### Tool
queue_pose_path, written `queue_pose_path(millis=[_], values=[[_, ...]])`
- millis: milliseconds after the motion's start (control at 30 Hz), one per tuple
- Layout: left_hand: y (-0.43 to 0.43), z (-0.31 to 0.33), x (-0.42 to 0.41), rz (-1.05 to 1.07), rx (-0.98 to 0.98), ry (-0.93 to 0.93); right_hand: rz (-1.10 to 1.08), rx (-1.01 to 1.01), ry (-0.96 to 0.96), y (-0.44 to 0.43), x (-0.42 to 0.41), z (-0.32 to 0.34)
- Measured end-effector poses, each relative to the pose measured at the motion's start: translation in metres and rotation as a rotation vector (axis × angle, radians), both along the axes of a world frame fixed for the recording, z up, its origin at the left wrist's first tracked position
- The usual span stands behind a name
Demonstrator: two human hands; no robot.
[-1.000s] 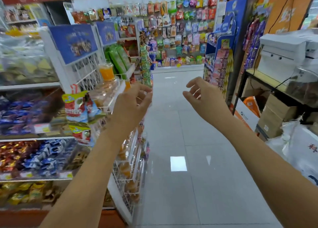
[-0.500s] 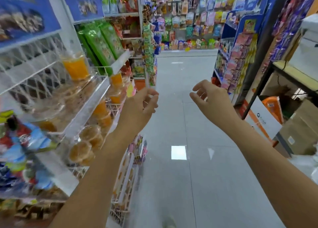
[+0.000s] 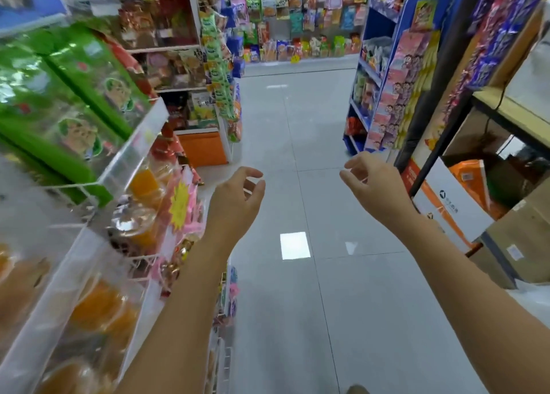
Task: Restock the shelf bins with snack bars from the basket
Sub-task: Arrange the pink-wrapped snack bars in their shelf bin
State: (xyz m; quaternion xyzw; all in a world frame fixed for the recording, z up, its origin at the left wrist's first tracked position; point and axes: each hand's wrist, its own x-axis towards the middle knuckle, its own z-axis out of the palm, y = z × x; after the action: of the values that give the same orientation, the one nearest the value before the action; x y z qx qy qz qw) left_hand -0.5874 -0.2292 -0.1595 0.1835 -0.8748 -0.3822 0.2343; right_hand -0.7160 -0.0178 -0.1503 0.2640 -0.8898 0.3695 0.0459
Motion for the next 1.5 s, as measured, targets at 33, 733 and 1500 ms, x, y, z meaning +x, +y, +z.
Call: queue_pose_path(millis=[33, 733, 1500], values=[[-0.007, -0.004, -0.014, 0.001, 0.006, -0.019, -0.008, 0.001, -0.009, -0.006, -0.014, -0.004], [-0.171, -0.038, -0.295, 0.265, -0.095, -0.204, 0.291, 0.087, -0.117, -0.208, -0.346, -0.054], [-0.491, -0.071, -0.493, 0.520, -0.127, -0.384, 0.521, 0.327, 0.072, -0.565, -0.598, -0.086]])
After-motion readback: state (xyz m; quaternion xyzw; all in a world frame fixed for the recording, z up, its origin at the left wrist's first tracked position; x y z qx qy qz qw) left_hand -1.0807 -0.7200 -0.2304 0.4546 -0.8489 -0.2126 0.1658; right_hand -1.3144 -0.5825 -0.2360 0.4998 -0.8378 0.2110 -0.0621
